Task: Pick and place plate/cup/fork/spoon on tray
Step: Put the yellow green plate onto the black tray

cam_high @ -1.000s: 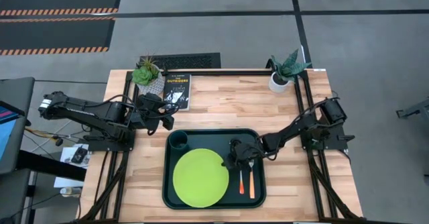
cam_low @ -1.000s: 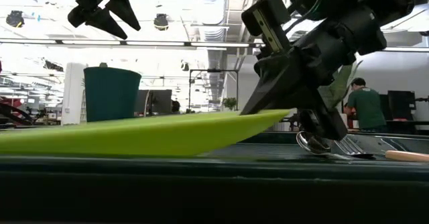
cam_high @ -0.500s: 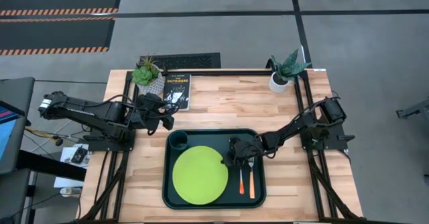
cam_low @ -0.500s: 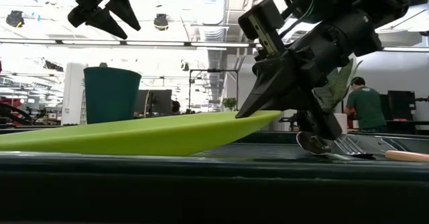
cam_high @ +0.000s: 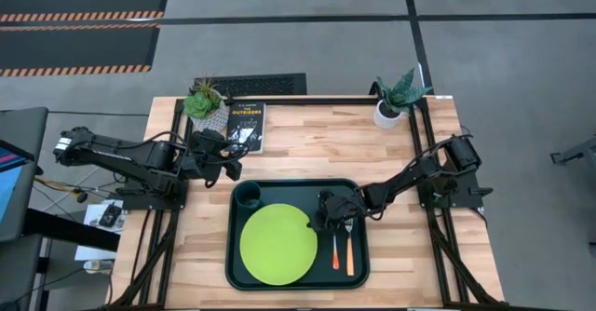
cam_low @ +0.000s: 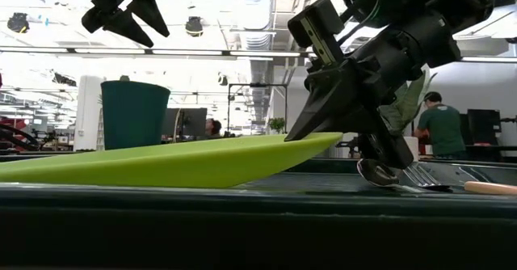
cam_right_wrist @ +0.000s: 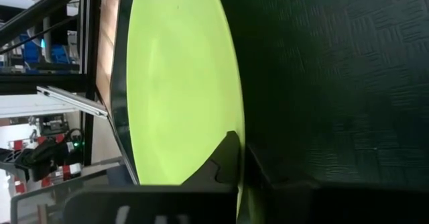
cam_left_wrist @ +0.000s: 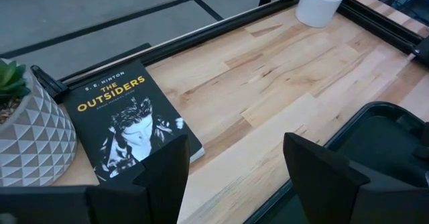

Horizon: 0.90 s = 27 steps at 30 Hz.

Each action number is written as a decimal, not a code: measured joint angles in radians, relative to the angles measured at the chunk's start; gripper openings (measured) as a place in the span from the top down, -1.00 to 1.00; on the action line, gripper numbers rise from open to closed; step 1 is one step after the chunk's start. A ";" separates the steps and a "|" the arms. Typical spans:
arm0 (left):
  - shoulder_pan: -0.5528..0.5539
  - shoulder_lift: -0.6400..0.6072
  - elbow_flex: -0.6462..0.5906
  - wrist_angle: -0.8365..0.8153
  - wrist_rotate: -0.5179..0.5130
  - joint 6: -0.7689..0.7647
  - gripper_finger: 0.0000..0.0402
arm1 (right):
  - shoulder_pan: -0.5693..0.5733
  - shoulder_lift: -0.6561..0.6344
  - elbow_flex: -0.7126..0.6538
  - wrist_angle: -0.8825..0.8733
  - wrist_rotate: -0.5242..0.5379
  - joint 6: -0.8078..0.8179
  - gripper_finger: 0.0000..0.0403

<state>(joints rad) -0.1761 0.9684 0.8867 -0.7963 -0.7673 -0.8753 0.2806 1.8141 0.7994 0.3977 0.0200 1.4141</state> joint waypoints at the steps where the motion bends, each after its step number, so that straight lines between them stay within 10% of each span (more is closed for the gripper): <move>1: 0.000 0.000 0.000 0.000 0.000 0.000 -0.14 | 0.000 0.000 0.000 0.000 0.000 0.000 0.86; 27: 0.000 0.000 0.000 0.000 0.000 0.000 -0.14 | 0.000 -0.001 0.000 0.000 0.006 0.002 0.66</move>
<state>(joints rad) -0.1761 0.9684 0.8867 -0.7963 -0.7673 -0.8749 0.2808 1.8133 0.7994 0.3977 0.0264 1.4166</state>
